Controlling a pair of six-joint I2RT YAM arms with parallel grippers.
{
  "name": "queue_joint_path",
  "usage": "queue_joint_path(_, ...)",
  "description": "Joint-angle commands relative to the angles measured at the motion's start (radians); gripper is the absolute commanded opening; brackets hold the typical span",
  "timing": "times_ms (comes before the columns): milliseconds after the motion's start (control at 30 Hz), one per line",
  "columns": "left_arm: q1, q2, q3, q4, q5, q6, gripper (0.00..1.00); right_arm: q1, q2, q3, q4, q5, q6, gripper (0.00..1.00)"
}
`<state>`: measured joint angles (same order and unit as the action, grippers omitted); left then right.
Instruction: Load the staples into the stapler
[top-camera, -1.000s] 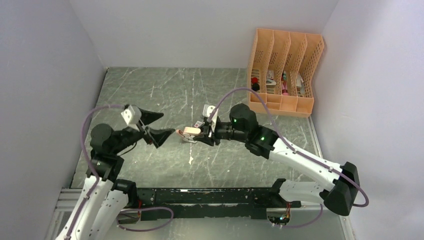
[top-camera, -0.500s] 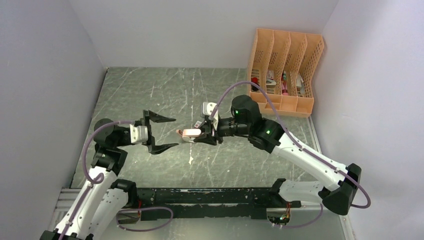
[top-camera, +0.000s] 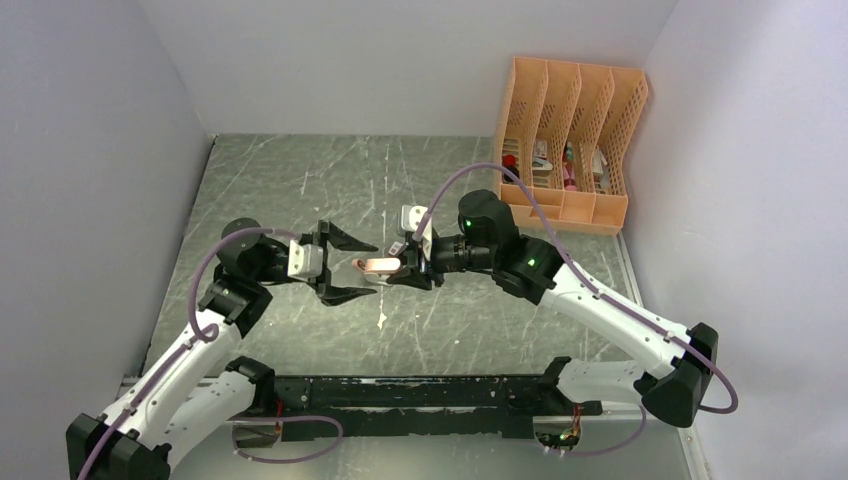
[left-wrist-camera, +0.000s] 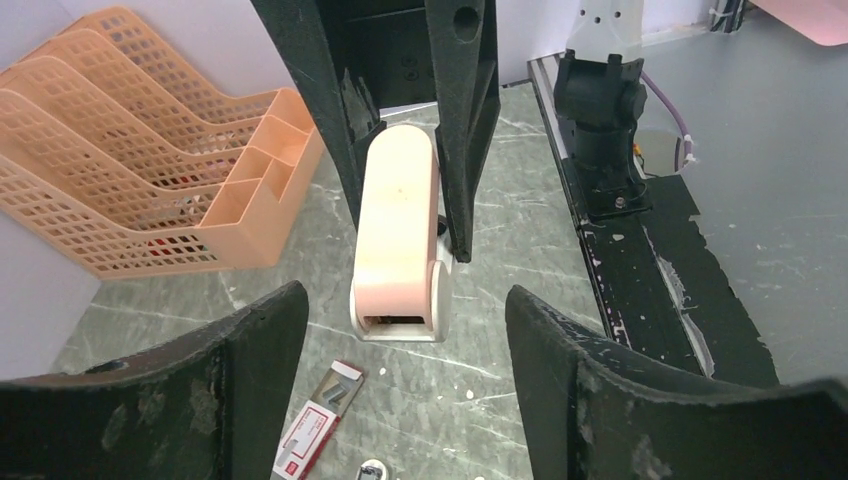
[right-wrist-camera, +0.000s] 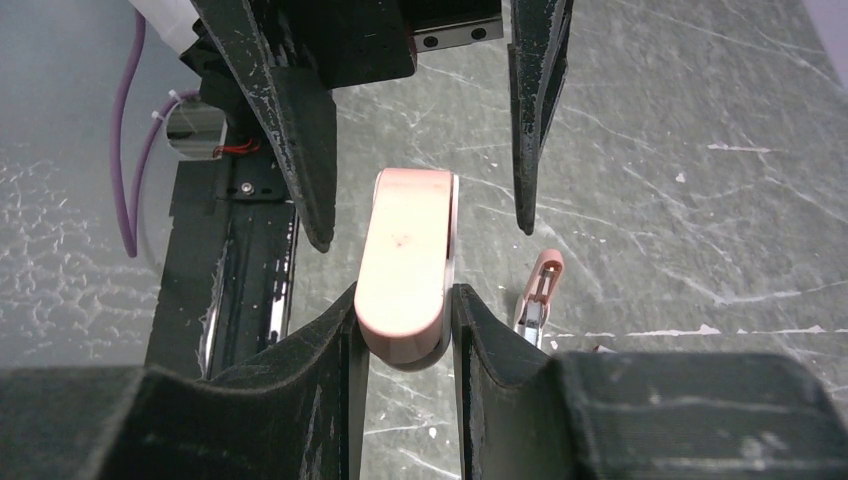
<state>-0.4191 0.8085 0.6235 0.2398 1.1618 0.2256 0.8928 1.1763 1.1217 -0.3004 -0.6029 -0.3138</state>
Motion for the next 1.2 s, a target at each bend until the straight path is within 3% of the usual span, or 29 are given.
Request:
queue_joint_path(0,-0.008,0.005,0.019,0.038,-0.02,-0.002,0.74,-0.004,-0.003,0.018,0.018,0.004,-0.014,0.0)
queue_joint_path(433,-0.009,0.056,0.038,0.06,0.021,-0.04,0.39,-0.002,0.008,0.027,-0.024,0.009,-0.048,0.0)
queue_joint_path(667,-0.009,0.061,0.029,0.116,0.009,-0.101,0.08,0.003,-0.004,0.01,-0.008,0.021,-0.046,0.0)
queue_joint_path(733,-0.009,0.063,0.016,0.153,-0.012,-0.144,0.07,0.003,-0.005,0.01,-0.003,0.023,-0.045,0.0)
queue_joint_path(767,-0.009,0.065,0.015,0.159,-0.004,-0.147,0.13,0.004,-0.004,0.011,-0.002,0.024,-0.047,0.0)
queue_joint_path(800,-0.009,0.067,0.014,0.168,0.0,-0.155,0.29,0.003,-0.002,0.014,-0.004,0.025,-0.049,0.0)
queue_joint_path(833,-0.009,0.066,0.01,0.184,-0.005,-0.169,0.39,0.003,-0.001,0.016,-0.006,0.025,-0.051,0.0)
queue_joint_path(933,-0.009,0.05,-0.006,0.212,-0.006,-0.183,0.54,0.004,0.0,0.014,-0.001,0.026,-0.052,0.0)
queue_joint_path(1167,-0.009,0.049,-0.003,0.19,0.015,-0.169,0.59,0.006,-0.005,0.007,0.028,0.023,-0.038,0.0)
